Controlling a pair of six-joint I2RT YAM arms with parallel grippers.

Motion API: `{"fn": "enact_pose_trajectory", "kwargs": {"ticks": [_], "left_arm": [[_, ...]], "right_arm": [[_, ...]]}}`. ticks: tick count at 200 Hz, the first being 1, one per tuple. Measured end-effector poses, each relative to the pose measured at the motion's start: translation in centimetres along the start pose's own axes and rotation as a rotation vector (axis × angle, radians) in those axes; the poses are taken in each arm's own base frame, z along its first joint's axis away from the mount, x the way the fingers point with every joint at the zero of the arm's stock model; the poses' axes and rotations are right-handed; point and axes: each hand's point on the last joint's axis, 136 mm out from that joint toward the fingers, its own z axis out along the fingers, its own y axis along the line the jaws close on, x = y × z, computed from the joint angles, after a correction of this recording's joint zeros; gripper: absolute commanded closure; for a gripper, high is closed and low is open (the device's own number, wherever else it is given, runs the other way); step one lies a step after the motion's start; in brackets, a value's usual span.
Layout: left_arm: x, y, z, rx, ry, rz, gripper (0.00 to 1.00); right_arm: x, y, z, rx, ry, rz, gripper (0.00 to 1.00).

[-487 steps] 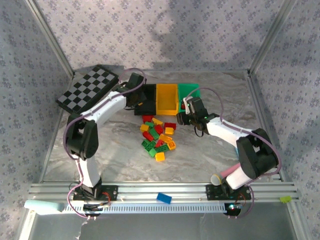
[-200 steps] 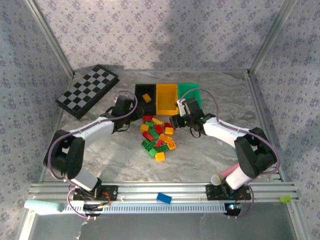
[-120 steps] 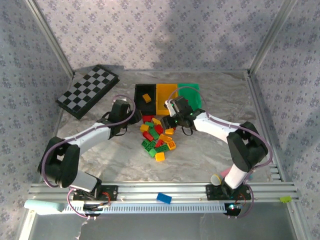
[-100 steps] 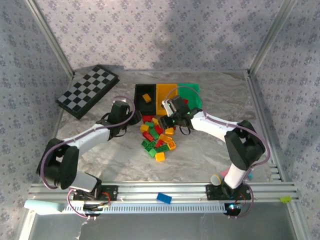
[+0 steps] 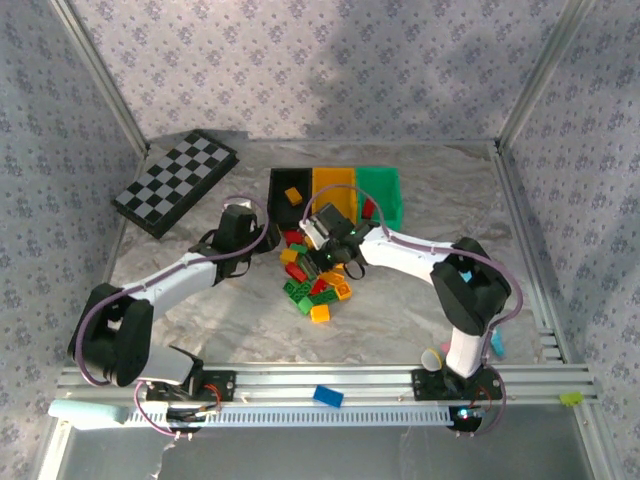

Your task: Sort the legos into containers by color

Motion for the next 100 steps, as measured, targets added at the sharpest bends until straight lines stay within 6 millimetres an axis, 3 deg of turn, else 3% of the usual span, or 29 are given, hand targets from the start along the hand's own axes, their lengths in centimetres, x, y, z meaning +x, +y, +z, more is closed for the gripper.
{"fn": "enact_pose_trajectory", "kwargs": {"ticks": [100], "left_arm": [[0.0, 0.0, 0.0, 0.000, 0.000, 0.004, 0.41]], "right_arm": [[-0.1, 1.3, 2.2, -0.039, 0.039, -0.014, 0.60]]}}
